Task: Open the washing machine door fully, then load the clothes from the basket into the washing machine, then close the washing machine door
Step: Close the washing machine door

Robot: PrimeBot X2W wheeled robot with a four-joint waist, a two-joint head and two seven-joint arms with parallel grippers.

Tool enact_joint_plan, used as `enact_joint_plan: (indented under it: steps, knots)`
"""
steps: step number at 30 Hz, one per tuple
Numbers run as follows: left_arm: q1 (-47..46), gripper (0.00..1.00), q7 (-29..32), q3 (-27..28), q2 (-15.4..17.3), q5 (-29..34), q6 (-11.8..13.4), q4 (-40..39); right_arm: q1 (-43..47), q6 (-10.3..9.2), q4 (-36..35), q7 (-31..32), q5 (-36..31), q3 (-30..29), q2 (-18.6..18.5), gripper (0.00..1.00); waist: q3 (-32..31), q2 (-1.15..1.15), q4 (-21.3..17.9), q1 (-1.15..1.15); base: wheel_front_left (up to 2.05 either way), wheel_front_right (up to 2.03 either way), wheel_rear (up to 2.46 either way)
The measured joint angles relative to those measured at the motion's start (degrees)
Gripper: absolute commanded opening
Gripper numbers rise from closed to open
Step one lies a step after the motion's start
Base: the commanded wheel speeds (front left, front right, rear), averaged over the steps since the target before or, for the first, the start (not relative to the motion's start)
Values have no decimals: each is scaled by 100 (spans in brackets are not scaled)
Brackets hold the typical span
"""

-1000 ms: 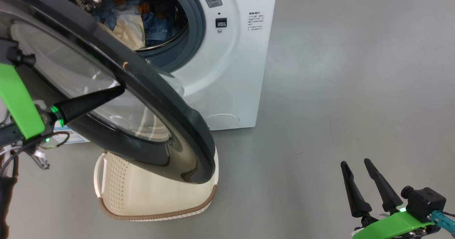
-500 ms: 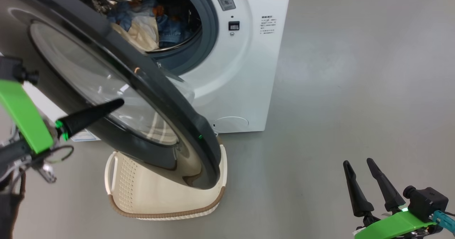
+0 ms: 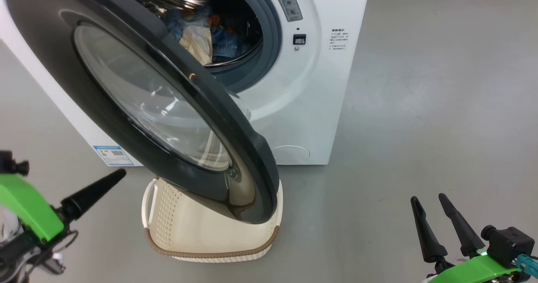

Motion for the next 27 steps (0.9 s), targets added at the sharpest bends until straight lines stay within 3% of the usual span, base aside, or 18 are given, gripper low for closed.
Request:
enact_joint_plan:
  steps: [6,15,27]
  knots:
    - [450,100,-790,-108,51,216,0,113,1,0,30,0,1,-3,-45,100,-10,0,28,0,0,0,0]
    - [1100,100,-2209,-756,103,482,0,450,9,0,112,0,9,-34,-77,100,-16,0,-62,0,0,0,0]
    - [1156,100,-4333,-1597,240,756,-1,923,116,0,196,0,10,-85,-108,100,-29,0,-244,0,0,0,0]
